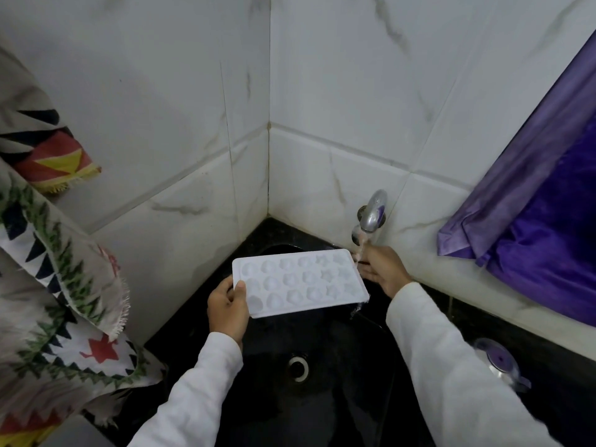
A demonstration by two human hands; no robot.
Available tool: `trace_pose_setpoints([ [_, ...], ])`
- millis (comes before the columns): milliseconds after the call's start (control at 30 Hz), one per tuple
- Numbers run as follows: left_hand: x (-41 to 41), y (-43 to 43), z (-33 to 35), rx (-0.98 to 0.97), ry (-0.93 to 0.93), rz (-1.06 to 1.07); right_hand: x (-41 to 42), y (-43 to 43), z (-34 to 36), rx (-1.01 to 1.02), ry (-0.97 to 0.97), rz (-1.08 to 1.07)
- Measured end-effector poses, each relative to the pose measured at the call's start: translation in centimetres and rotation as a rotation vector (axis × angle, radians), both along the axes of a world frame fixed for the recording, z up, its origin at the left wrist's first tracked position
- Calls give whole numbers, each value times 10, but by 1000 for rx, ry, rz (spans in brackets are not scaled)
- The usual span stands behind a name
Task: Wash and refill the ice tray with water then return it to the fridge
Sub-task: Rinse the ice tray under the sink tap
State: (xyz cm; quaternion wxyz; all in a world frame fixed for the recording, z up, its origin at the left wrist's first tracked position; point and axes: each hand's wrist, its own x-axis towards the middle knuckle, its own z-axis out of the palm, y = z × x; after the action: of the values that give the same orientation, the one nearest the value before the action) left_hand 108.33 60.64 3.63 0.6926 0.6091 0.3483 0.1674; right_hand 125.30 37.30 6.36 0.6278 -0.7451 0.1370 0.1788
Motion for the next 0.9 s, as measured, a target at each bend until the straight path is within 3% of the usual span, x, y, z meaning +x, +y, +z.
trace_pose_setpoints([
  [133,4,1,-2,-13,-12,25,-36,-9,-9,-14,-117,163],
  [300,4,-6,-1,-37,-16,12,-47,-11,-12,-68,-131,147],
  [567,2,-19,4,5,-43,-14,-42,-2,-10,-121,-115,-7],
  [733,0,-22,8,25,-63,-5,-39,4,-3,-8,-49,-20],
  [900,-3,-33,11,58,-98,-30,-32,11,-5,-109,-94,-157],
])
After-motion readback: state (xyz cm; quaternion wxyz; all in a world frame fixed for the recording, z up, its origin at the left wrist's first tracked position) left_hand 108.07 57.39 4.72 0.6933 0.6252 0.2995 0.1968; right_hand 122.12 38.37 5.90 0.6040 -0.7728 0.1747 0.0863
